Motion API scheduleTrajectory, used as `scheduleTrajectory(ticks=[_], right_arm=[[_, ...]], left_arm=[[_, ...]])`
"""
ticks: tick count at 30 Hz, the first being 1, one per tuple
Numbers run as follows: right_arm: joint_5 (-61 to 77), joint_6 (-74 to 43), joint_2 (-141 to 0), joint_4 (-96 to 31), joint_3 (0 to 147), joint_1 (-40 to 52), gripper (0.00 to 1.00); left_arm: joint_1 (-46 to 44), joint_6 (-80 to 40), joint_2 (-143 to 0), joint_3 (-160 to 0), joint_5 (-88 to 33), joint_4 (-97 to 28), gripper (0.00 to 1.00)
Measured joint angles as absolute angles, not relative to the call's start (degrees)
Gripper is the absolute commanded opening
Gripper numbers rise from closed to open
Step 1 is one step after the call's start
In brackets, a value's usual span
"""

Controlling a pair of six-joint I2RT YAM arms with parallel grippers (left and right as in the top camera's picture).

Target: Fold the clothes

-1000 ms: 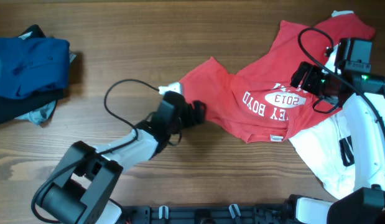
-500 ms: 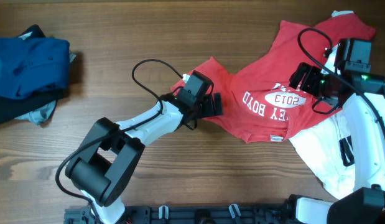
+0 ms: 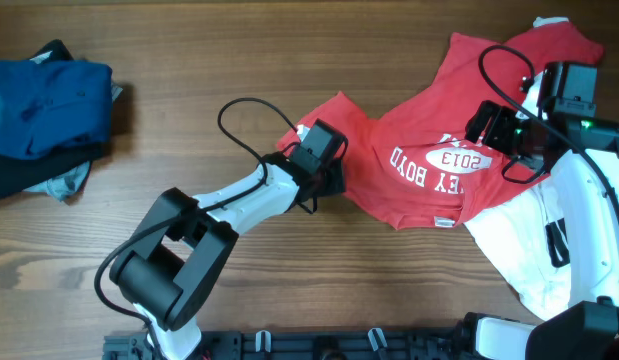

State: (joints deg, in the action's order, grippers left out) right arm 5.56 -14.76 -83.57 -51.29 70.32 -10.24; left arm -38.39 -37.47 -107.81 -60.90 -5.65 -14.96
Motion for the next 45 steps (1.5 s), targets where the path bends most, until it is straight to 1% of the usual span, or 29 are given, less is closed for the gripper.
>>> scheduleTrajectory(ticks=[3,5,7,10,12,16,17,18,19,20,23,24,25,26,27,28,31,35,40,43,45], right_arm=[[5.56,-14.76,-83.57,-53.01,70.32,-10.24,1.0],[5.3,-14.2,-83.57,-53.69,70.32,-10.24,1.0],[2.98,-13.58,-83.57,-53.78,70.32,-10.24,1.0],[-0.58,-13.65,-83.57,-52.34,70.28,-10.24,0.99],[-1.78,-13.65,-83.57,-50.52,70.22,-10.24,1.0],[-3.51,-16.71,-86.11,-49.67,70.22,-10.24,0.99],[-3.73,-17.63,-87.55,-48.69,70.19,-10.31,0.99],[-3.84,-18.22,-88.92,-47.29,70.17,-10.48,0.99],[-3.99,-18.46,-89.82,-46.52,70.15,-10.87,0.99],[-4.16,-19.29,-91.24,-45.58,70.11,-12.08,0.99],[-4.36,-19.7,-92.75,-44.84,70.0,-15.22,0.99],[-4.56,-19.29,-93.58,-44.56,70.0,-17.28,0.93],[-4.47,-17.96,-94.26,-44.4,70.0,-18.5,0.54],[-3.86,-16.78,-94.78,-44.42,70.0,-19.22,0.22],[-2.55,-15.0,-95.7,-44.31,70.0,-19.7,0.08],[-1.45,-13.78,-96.62,-44.12,70.0,-19.86,0.04],[2.63,-10.11,-99.35,-40.21,69.84,-19.84,0.04],[4.38,-7.9,-102.91,-28.4,69.67,-19.84,0.04],[4.71,-7.18,-115.26,-16.99,69.73,-19.84,0.04],[2.81,-7.16,-117.08,-12.34,70.28,-19.99,0.04],[-2.92,-7.14,-117.38,-11.05,70.35,-20.18,0.04]], left_arm=[[-36.6,-33.69,-107.02,-60.93,-5.45,-14.63,0.04],[-32.64,-32.36,-103.28,-61.08,-5.41,-14.57,0.04],[-25.5,-31.73,-97.41,-62.13,-5.17,-13.91,0.04],[-16.43,-31.51,-93.27,-62.7,-4.6,-13.54,0.04],[-12.32,-31.48,-93.06,-62.7,-4.34,-12.82,0.04],[-3.95,-31.07,-93.06,-62.7,-2.44,-7.03,0.04],[-2.02,-31.07,-93.06,-62.7,-1.83,-5.3,0.08],[0.12,-31.05,-93.06,-62.67,-1.28,-2.57,0.62],[1.32,-30.85,-93.06,-62.7,-0.97,-0.97,1.0],[3.16,-30.68,-93.06,-62.7,-0.51,0.93,1.0],[3.31,-30.74,-93.06,-62.74,-4.47,-1.96,1.0],[1.19,-30.72,-93.06,-62.74,-9.23,-4.19,1.0],[-1.08,-30.7,-93.06,-62.85,-10.94,-6.13,1.0],[-5.19,-30.7,-93.06,-62.85,-12.64,-7.79,1.0],[-9.56,-30.7,-93.1,-62.85,-13.72,-8.38,1.0],[-13.32,-30.7,-93.19,-62.85,-14.5,-8.4,1.0],[-22.5,-30.7,-96.66,-62.89,-13.91,-8.16,1.0],[-28.77,-30.7,-102.17,-62.89,-13.28,-8.54,1.0],[-31.77,-30.68,-102.87,-62.89,-11.27,-8.6,1.0],[-31.77,-30.7,-102.91,-62.89,-10.33,-8.6,1.0],[-31.77,-30.7,-102.94,-62.89,-10.31,-8.58,1.0]])
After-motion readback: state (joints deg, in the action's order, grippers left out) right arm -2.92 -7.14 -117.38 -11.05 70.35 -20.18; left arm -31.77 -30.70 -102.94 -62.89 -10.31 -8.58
